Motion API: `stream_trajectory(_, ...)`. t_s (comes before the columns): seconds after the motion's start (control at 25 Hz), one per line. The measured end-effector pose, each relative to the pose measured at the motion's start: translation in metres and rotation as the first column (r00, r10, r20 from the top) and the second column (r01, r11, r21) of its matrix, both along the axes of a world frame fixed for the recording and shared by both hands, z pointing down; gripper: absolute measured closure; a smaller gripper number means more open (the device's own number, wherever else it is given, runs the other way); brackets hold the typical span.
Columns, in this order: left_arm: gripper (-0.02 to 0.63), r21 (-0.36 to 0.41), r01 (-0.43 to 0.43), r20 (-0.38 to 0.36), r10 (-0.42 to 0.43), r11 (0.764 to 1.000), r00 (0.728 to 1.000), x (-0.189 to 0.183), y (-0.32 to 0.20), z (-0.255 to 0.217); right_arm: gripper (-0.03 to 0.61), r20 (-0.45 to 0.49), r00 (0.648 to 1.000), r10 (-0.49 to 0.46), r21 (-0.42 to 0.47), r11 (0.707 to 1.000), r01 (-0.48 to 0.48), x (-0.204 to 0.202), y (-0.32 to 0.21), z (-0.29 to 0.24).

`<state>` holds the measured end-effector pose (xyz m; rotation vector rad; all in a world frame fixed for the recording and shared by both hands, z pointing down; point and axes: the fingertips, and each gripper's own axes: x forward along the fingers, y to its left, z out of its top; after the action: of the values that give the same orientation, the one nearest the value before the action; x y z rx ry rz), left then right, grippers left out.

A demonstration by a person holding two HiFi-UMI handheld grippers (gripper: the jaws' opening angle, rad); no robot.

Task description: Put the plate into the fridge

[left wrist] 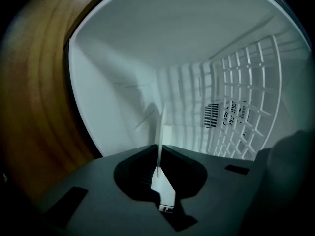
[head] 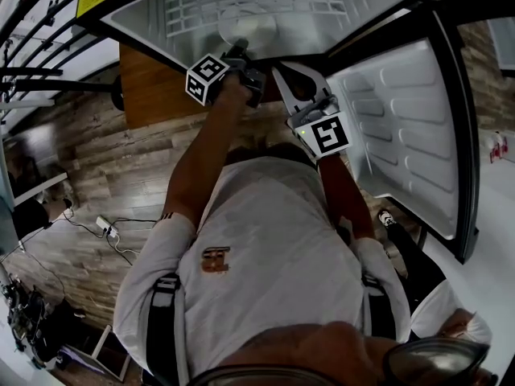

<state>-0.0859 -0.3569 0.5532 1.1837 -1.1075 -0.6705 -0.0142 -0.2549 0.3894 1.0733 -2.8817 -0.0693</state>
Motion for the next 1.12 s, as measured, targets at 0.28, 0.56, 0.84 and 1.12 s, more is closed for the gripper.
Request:
stream_trajectory(0.28, 0.588, -0.030, 0.008, 0.004, -0.008, 1.000, 1.000, -0.001, -0.003, 0.006, 0.546, 0.033, 0.999, -0.011, 0.023, 1.000, 0.010, 0.000, -0.003, -0.003)
stream_trajectory(0.56, 0.586, -0.024, -0.008, 0.031, 0.009, 1.000, 0.999, 0.001, -0.005, 0.003, 0.546, 0.030, 1.000, -0.005, 0.000, 1.000, 0.005, 0.004, -0.005, 0.004)
stream_trajectory(0.84, 0.479, -0.002, -0.143, 0.151, 0.142, 0.990, 0.978, 0.008, -0.009, -0.007, 0.546, 0.048, 0.999, -0.004, 0.011, 1.000, 0.004, 0.007, -0.009, 0.003)
stream_trajectory(1.12, 0.431, 0.052, -0.353, 0.265, 0.328, 0.934, 0.907, 0.020, -0.006, -0.014, 0.546, 0.026, 1.000, -0.006, -0.037, 0.999, 0.007, 0.010, -0.013, 0.016)
